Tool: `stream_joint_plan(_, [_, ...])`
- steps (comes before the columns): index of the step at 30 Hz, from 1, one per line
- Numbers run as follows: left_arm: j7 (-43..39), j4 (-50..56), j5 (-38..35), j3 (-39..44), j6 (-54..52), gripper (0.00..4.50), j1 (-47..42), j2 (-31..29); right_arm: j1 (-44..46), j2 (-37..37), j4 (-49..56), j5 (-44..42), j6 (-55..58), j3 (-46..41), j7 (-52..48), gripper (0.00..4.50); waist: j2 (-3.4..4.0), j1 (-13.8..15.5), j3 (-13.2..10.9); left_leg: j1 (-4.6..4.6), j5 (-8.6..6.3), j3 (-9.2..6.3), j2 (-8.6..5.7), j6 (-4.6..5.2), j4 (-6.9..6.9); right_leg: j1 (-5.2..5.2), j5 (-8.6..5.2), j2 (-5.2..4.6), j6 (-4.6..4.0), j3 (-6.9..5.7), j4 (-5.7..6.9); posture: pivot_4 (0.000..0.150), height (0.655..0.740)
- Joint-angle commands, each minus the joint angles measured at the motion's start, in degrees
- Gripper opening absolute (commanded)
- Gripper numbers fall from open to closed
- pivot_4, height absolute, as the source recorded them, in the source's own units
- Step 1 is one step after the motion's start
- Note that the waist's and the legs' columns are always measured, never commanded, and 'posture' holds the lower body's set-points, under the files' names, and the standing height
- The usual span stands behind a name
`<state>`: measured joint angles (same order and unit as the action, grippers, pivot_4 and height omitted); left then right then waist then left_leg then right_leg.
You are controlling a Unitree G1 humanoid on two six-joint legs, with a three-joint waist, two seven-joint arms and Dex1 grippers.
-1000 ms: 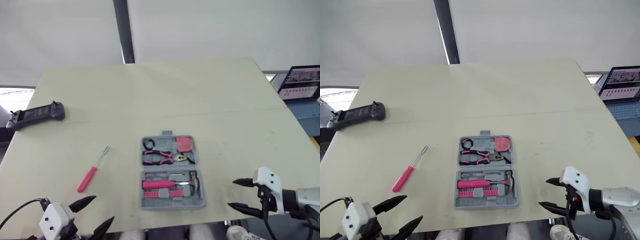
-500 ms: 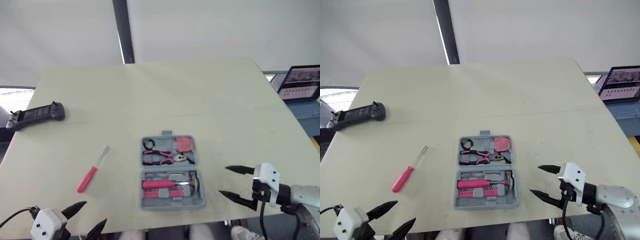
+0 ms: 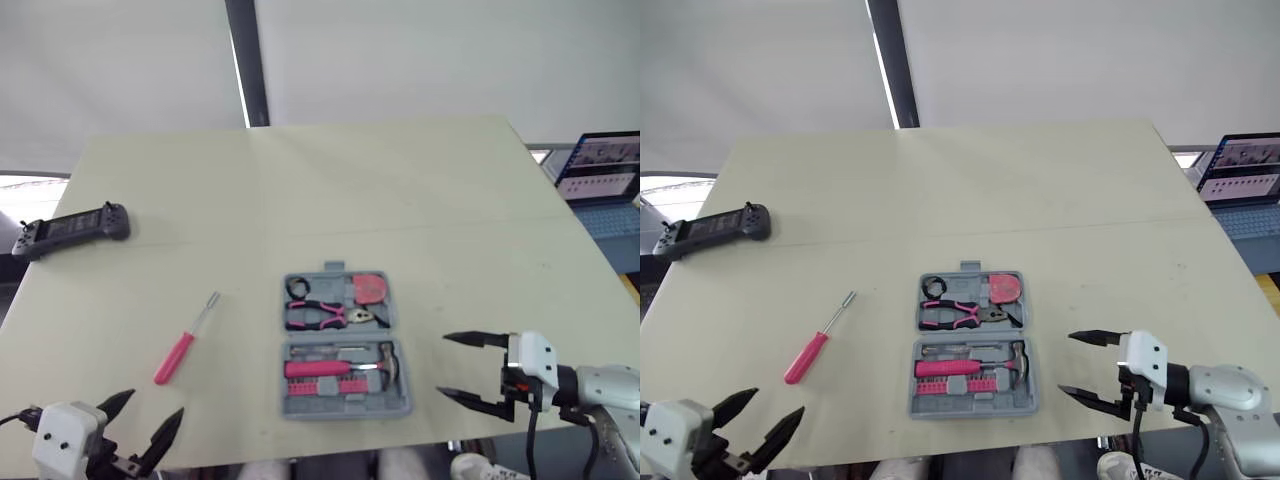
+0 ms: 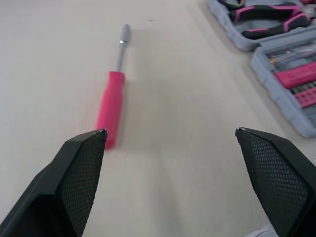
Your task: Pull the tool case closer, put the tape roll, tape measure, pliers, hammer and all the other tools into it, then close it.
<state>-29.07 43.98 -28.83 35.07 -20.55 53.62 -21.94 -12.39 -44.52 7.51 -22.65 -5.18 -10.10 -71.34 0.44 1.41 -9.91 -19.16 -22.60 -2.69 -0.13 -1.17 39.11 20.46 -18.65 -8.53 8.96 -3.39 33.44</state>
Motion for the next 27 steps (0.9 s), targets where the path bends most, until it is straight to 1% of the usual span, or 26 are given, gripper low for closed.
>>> stream_joint_plan(1, [3.27,0.05,-1.04,3.57,-5.88,4.50,-3.48,-3.40,0.12,-0.80,0.03,-0.28,-0.40,-0.15,-0.67,4.46,0.04,0.03,0.02,0.01,0.01,-0.01,0.00,-0.01,0.00,0.01,0.00,0.00,0.01,0.00,0.02,0.150,0.7400])
stream_joint_plan(4, [2.87,-1.60,-1.48,3.94,-9.08,4.50,-6.63,-6.31,0.42,-0.85,-0.40,-0.10,-0.53,-0.03,-0.26,4.46,0.09,-0.08,0.05,0.04,0.02,0.00,-0.01,-0.03,0.01,0.01,0.01,0.00,0.01,0.00,0.07,0.150,0.7400])
stream_joint_plan(8, [3.35,-9.10,0.45,-0.71,-15.61,4.50,-17.47,-13.08,0.13,-0.78,-0.66,1.02,-1.09,-0.37,0.88,4.46,0.26,0.14,0.16,0.12,0.04,-0.03,-0.01,-0.07,0.01,0.11,0.03,0.00,0.05,-0.02,0.11,0.150,0.7400])
stream_joint_plan(13, [3.80,-14.39,2.45,-5.44,-19.39,4.50,-25.92,-16.15,-1.12,-1.13,0.82,0.83,-0.39,-1.07,1.53,4.46,0.25,-0.29,0.20,0.11,0.08,-0.07,-0.01,-0.12,0.01,0.12,0.06,0.00,0.11,-0.05,0.38,0.150,0.7400])
stream_joint_plan(16, [4.14,-17.18,3.87,-9.14,-21.04,4.50,-30.62,-17.08,-2.10,-1.48,1.79,0.57,-0.01,-1.64,1.78,4.46,0.28,-0.43,0.21,0.12,0.07,-0.05,-0.01,-0.12,0.01,0.13,0.07,0.00,0.13,-0.08,0.38,0.150,0.7400])
stream_joint_plan(19, [4.36,-18.92,5.20,-11.80,-21.83,4.50,-33.44,-17.20,-3.21,-1.81,2.72,0.48,0.33,-2.19,2.20,4.46,0.29,-0.45,0.22,0.13,0.08,-0.05,0.01,-0.14,0.01,0.13,0.09,0.00,0.16,-0.09,0.39,0.150,0.7400])
stream_joint_plan(27, [5.19,-22.92,8.40,-17.08,-22.91,4.50,-37.90,-16.49,-4.76,-2.04,4.25,0.47,1.05,-3.44,3.59,4.46,0.30,-0.20,0.23,0.13,0.09,-0.04,0.01,-0.17,0.01,0.13,0.13,0.00,0.25,-0.11,0.39,0.150,0.7400])
